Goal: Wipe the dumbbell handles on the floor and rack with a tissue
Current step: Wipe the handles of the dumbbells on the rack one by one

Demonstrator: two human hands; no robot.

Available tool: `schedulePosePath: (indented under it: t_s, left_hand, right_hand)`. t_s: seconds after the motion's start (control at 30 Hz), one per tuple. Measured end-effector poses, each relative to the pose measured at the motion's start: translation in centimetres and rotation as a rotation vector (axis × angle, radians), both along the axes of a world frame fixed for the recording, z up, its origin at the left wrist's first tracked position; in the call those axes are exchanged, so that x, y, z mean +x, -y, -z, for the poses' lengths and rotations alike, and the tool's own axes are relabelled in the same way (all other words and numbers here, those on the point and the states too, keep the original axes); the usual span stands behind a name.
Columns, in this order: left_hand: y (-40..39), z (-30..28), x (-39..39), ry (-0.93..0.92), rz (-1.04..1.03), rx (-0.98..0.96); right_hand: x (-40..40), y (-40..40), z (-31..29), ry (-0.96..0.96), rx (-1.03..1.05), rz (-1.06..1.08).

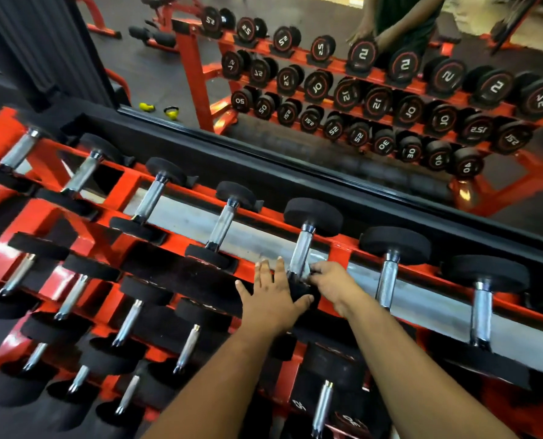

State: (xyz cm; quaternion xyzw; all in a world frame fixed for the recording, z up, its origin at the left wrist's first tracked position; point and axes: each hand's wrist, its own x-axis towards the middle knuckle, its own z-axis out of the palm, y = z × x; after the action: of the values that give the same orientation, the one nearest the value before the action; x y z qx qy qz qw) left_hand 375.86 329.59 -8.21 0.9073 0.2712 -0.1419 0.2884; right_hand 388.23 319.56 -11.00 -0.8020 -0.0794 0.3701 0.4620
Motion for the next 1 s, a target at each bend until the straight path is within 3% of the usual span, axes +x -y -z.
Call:
schedulePosePath:
  t_s: [0.1,0.2,0.27,0.4,0.47,0.53,0.63,0.73,0.83,0.9,1.0]
  left_hand:
    - [0.0,0.4,-0.2,0.038,-0.001,-0.006]
    - [0.0,0.7,-0.3,0.069,0.000,-0.028]
    - [-0.1,0.8,-0.4,0.084,-0.011,-0.052]
    - [0.1,1.0,-0.6,0.119,-0.020,-0.061]
    - [0.1,0.9,-0.6,0.112,-0.017,-0.052]
    - [0.2,0.7,-0.8,0.097,-0.023,-0.034]
    - [1.9,-0.4,-1.8,0.138,-0.084,0.016]
    - [5.6,-1.9,-3.7,0.348,-0.175,0.015]
    - [10.6,-3.8,-5.5,0.564,-0.296,-0.267]
    - [14.1,-5.4,-6.6,0.577,-0.333,-0.535]
    - [18.6,-6.6,-8.3,0.575,-0.338,-0.728]
  right_hand:
    - [-0.2,0.2,-1.5,0.119,0.011,0.058]
    - [0.7,-0.3,-3.5,0.614,-0.099,0.026]
    - [0.8,-0.7,-4.3,0.883,-0.182,-0.164]
    - [0.0,-0.8,-3.6,1.098,-0.531,-0.978]
    - [-0.3,-0.1,-4.2,1.102,-0.594,-1.108]
    - [-0.8,1.6,-5.1,1.069,-0.539,-1.020]
    - [-1.7,5.8,-6.0,0.909,-0.286,-0.557]
    - [-4.3,9.7,-7.7,0.504,0.088,-0.105]
    - [-8.1,14.0,-9.4,0.124,0.372,0.133]
    - [-10.3,17.1,-10.4,0.072,0.459,0.193]
    - [-12.7,21.2,-11.6,0.017,0.549,0.282]
